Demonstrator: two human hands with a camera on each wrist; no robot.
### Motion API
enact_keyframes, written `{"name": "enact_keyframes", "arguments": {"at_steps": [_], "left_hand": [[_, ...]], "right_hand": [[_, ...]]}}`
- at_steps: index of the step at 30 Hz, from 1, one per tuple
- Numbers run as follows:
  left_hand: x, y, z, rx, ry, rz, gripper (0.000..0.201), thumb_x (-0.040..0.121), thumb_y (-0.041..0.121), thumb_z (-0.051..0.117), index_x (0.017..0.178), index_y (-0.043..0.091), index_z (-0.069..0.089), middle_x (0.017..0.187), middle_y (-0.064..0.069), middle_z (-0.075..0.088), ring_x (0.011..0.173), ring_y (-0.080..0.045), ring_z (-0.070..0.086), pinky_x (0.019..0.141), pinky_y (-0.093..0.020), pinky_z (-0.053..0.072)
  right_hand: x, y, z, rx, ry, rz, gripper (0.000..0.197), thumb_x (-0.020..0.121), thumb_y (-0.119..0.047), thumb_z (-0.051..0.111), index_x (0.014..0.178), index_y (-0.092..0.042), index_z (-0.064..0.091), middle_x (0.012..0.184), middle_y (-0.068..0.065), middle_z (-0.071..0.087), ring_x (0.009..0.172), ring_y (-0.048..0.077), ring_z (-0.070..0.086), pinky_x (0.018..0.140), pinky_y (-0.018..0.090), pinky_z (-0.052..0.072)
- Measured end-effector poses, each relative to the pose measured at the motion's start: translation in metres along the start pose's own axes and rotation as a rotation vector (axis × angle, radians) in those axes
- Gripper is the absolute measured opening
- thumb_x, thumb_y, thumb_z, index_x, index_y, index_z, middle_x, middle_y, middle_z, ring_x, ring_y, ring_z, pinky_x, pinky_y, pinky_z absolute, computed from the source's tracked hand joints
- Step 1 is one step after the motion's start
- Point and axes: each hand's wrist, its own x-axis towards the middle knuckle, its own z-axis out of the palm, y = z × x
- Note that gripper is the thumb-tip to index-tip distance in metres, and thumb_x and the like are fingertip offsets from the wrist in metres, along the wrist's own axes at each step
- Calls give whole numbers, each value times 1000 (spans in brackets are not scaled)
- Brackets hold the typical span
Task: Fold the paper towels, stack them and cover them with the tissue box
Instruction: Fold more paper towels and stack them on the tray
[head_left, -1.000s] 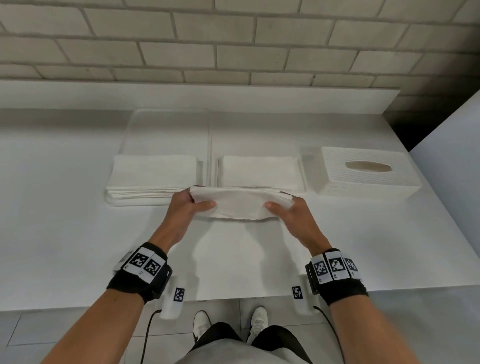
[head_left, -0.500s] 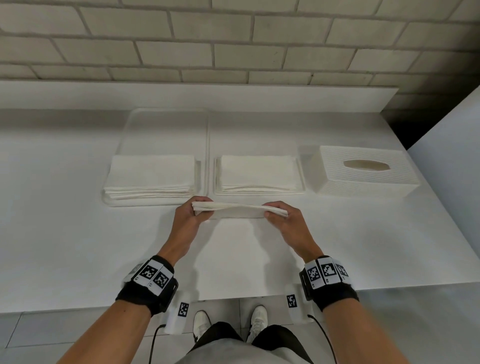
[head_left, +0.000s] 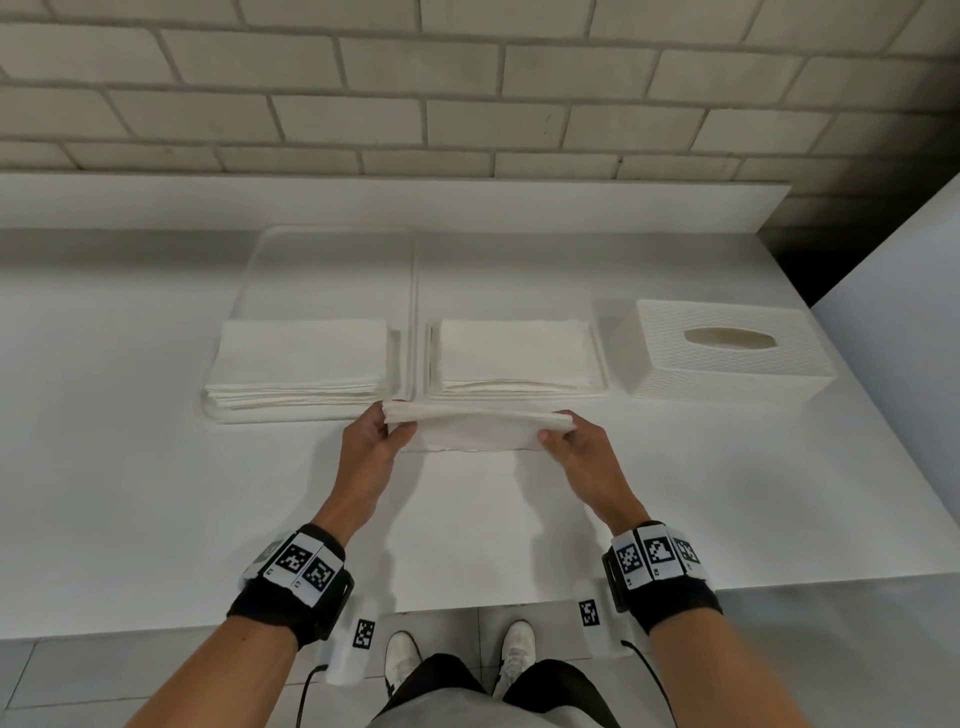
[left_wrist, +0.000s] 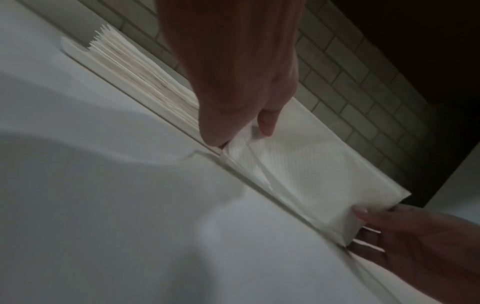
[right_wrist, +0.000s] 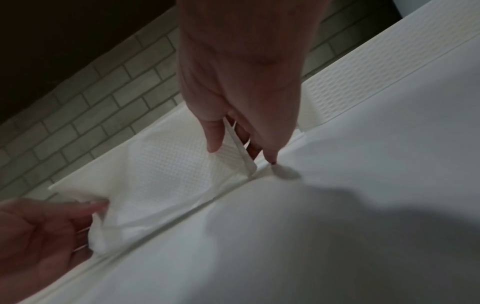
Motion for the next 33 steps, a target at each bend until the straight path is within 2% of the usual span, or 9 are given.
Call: {"name": "enact_keyframes", "arguments": {"at_steps": [4, 9, 12, 17, 23, 25, 27, 30, 33], "left_hand": [[11, 24, 17, 23, 72, 23, 24, 88, -3, 62, 101, 17, 66, 94, 5, 71, 85, -6, 67, 74, -13, 51], [62, 58, 57, 134, 146, -34, 19, 82, -5, 63, 81, 14, 61, 83, -2, 65, 80, -20, 60, 80, -35, 53], [91, 61, 76, 224, 160, -77, 16, 80, -5, 63, 75, 9, 57, 80, -7, 58, 75, -20, 52, 64, -28, 46], [119, 48, 90, 354, 193, -104, 12, 80, -4, 63, 82, 8, 63, 85, -8, 63, 78, -22, 58, 68, -28, 49], [133, 27, 91, 516, 196, -118, 22, 80, -3, 60, 67, 14, 54, 78, -8, 61, 75, -25, 56, 72, -39, 54], [134, 19, 91, 613, 166, -97, 14, 80, -2, 59, 71, 8, 53, 73, -9, 58, 71, -24, 52, 57, -31, 46], [135, 12, 92, 709, 157, -80, 12, 80, 2, 59, 71, 4, 52, 89, -22, 60, 73, -27, 50, 50, -26, 37], [136, 7, 91, 845, 129, -106, 24, 86, 12, 59, 101, -6, 59, 123, -25, 45, 103, -36, 55, 80, -36, 50], [133, 11, 91, 917, 109, -115, 38, 89, 18, 57, 120, -5, 54, 130, -22, 39, 118, -37, 46, 94, -37, 43]], "right_hand": [[12, -17, -9, 25, 122, 14, 17, 93, -12, 59, 109, -8, 63, 106, 6, 71, 100, 21, 67, 89, 34, 53], [57, -53, -24, -126, 321, -70, 17, 91, -8, 59, 106, -2, 62, 98, 9, 66, 85, 23, 63, 78, 31, 52], [82, -67, -31, -253, 377, -1, 17, 90, -6, 60, 105, 1, 59, 80, 1, 57, 68, 14, 52, 62, 22, 44], [108, -61, -34, -345, 353, 95, 24, 90, -5, 59, 113, 2, 58, 109, 16, 66, 90, 28, 60, 73, 31, 46], [127, -40, -28, -390, 315, 160, 21, 87, -3, 58, 107, 4, 60, 97, 17, 66, 96, 35, 63, 78, 36, 49], [129, -35, -25, -439, 307, 173, 26, 87, -4, 59, 110, 7, 60, 105, 22, 67, 100, 37, 63, 78, 35, 48], [129, -28, -23, -476, 306, 185, 33, 88, -5, 59, 119, 8, 58, 115, 25, 62, 109, 39, 59, 82, 35, 48], [124, -21, -20, -501, 317, 194, 36, 92, -6, 58, 122, 11, 51, 130, 25, 51, 123, 39, 48, 106, 44, 40], [117, -27, -19, -626, 330, 192, 37, 93, -12, 57, 123, 10, 51, 131, 24, 48, 122, 38, 43, 108, 45, 35]]}}
